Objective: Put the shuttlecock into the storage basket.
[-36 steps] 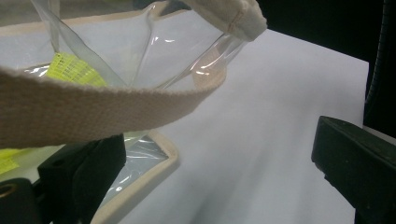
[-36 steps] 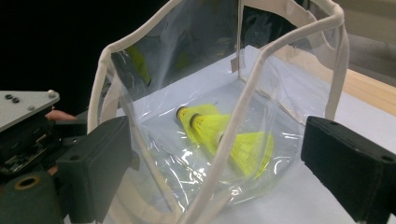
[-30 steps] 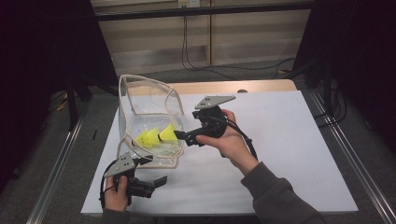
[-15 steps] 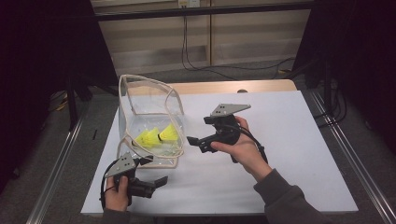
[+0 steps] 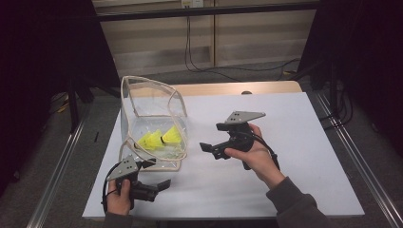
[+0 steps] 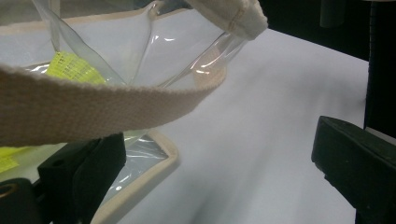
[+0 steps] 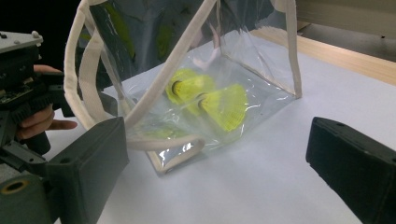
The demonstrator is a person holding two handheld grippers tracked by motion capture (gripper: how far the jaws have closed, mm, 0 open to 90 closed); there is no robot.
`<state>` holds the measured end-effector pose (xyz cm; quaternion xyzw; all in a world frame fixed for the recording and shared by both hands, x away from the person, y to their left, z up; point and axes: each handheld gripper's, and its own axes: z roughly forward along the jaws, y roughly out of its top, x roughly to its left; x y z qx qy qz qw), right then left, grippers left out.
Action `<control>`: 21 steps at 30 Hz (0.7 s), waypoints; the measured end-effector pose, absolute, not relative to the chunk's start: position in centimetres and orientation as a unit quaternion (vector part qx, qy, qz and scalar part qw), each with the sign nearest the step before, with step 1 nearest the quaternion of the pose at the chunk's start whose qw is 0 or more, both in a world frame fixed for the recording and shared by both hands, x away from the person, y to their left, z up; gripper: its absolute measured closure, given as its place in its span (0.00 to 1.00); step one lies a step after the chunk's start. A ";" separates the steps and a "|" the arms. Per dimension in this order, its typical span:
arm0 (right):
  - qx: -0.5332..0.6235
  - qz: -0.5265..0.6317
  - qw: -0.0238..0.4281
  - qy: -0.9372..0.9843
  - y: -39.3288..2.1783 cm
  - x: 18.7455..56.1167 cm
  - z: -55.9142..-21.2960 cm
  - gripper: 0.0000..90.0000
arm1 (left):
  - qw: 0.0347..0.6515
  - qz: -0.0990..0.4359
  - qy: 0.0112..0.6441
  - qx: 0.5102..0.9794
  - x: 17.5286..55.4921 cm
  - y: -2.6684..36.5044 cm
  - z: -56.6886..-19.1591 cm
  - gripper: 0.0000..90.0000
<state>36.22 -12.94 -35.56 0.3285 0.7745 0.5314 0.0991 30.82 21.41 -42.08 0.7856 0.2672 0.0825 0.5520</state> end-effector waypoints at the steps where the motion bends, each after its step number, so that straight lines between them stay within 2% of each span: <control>1: 0.328 0.531 0.098 0.775 -13.1 36.2 -35.7 0.06 | 0.552 0.082 0.267 0.786 30.8 21.4 -42.1 0.03; 21: 0.349 0.531 0.107 0.765 -16.9 35.1 -38.2 0.06 | 0.553 0.080 0.266 0.786 30.8 21.3 -42.1 0.03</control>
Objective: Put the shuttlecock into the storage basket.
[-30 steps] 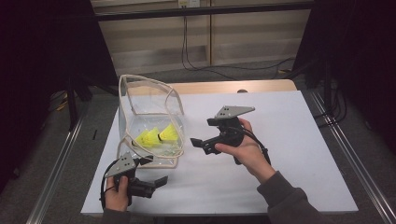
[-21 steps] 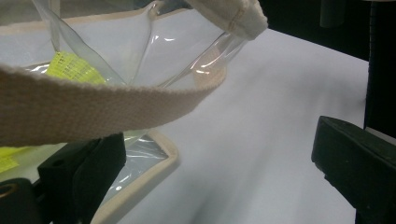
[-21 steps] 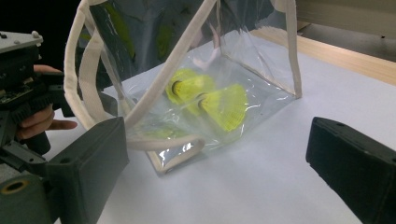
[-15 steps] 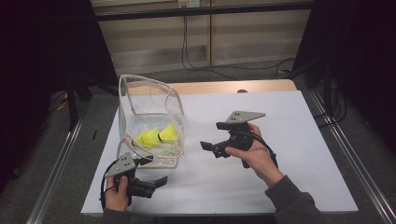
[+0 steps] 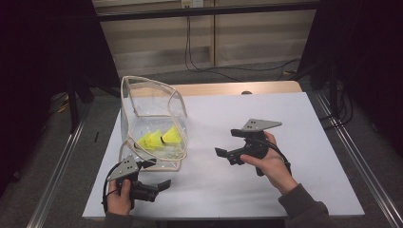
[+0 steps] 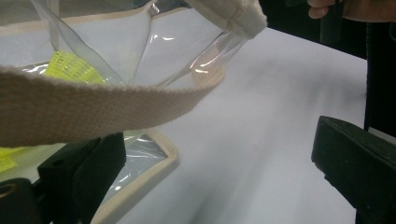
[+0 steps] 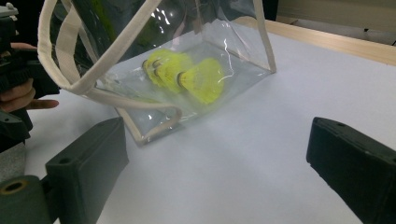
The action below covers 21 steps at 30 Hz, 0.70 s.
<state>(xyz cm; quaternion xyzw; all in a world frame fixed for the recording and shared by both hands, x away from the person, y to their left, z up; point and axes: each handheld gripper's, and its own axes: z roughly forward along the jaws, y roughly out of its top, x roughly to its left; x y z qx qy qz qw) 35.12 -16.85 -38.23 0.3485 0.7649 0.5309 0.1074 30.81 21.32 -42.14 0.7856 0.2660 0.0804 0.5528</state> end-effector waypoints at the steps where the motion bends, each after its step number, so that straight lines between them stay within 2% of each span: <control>1: 0.348 0.531 0.108 0.765 -17.0 35.1 -38.3 0.06 | 0.553 0.081 0.267 0.786 30.8 21.3 -42.1 0.03; 21: 0.376 0.526 0.118 0.754 -20.8 33.9 -40.6 0.06 | 0.550 0.082 0.267 0.787 30.8 21.3 -42.1 0.03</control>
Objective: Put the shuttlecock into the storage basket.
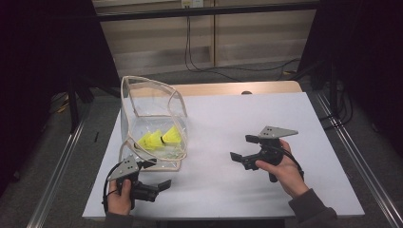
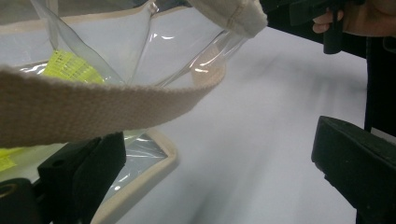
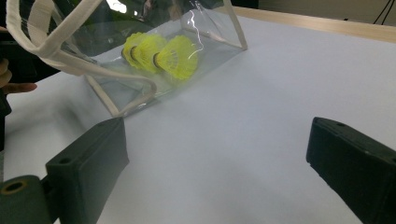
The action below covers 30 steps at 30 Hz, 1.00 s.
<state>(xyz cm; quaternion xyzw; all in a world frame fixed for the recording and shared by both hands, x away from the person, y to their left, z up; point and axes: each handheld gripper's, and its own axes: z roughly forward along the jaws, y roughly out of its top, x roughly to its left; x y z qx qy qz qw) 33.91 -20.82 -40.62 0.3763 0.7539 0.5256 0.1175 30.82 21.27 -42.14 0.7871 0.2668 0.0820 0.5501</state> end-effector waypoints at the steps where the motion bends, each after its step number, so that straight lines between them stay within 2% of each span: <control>1: 0.378 0.527 0.117 0.752 -21.0 33.9 -40.7 0.06 | 0.551 0.082 0.267 0.786 30.8 21.3 -42.1 0.03; 30: 0.396 0.525 0.135 0.742 -24.7 32.2 -42.4 0.06 | 0.550 0.082 0.266 0.787 30.8 21.2 -42.1 0.03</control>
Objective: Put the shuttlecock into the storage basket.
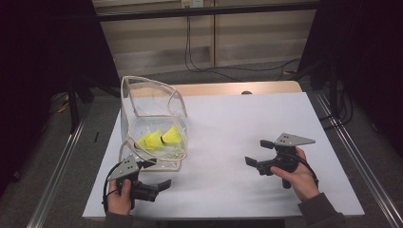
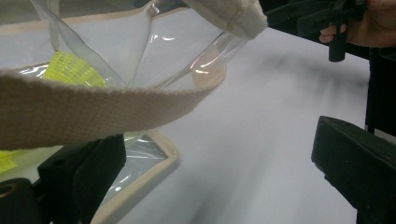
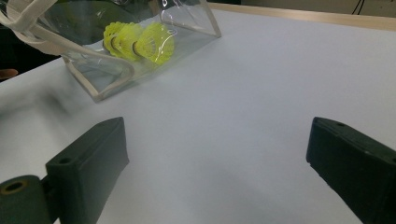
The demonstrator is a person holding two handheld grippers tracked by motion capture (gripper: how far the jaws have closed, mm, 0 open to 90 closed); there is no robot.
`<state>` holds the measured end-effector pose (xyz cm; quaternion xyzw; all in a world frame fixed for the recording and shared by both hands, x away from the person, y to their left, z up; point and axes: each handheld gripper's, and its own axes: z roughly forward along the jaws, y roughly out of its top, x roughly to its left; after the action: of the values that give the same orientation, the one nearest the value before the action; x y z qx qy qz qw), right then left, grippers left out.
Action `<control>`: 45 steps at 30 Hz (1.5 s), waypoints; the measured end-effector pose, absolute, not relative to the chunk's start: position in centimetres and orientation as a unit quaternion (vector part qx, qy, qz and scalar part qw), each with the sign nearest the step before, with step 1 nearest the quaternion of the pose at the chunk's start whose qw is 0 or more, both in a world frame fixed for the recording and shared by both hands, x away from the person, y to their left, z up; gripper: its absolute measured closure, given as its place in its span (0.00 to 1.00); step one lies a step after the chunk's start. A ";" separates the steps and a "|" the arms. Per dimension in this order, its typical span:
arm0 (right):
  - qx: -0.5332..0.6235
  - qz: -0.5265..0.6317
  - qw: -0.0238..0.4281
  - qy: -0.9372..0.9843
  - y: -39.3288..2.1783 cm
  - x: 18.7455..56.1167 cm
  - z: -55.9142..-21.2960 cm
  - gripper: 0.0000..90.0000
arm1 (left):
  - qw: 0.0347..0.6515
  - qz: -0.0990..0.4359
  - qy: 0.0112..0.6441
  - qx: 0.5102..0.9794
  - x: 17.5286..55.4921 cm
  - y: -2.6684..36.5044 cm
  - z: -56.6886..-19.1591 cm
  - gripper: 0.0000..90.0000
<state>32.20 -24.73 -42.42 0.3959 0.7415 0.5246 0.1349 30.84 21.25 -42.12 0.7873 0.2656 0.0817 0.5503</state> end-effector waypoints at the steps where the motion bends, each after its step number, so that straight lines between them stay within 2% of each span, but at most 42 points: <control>1: 0.397 0.525 0.136 0.741 -24.9 32.1 -42.5 0.06 | 0.551 0.083 0.266 0.787 30.8 21.2 -42.1 0.03; 45: 0.417 0.511 0.160 0.735 -29.1 30.1 -43.6 0.05 | 0.550 0.082 0.266 0.787 30.9 21.3 -42.2 0.03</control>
<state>30.10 -29.14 -43.60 0.4167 0.7348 0.5107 0.1602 30.90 21.27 -42.18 0.7873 0.2664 0.0822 0.5500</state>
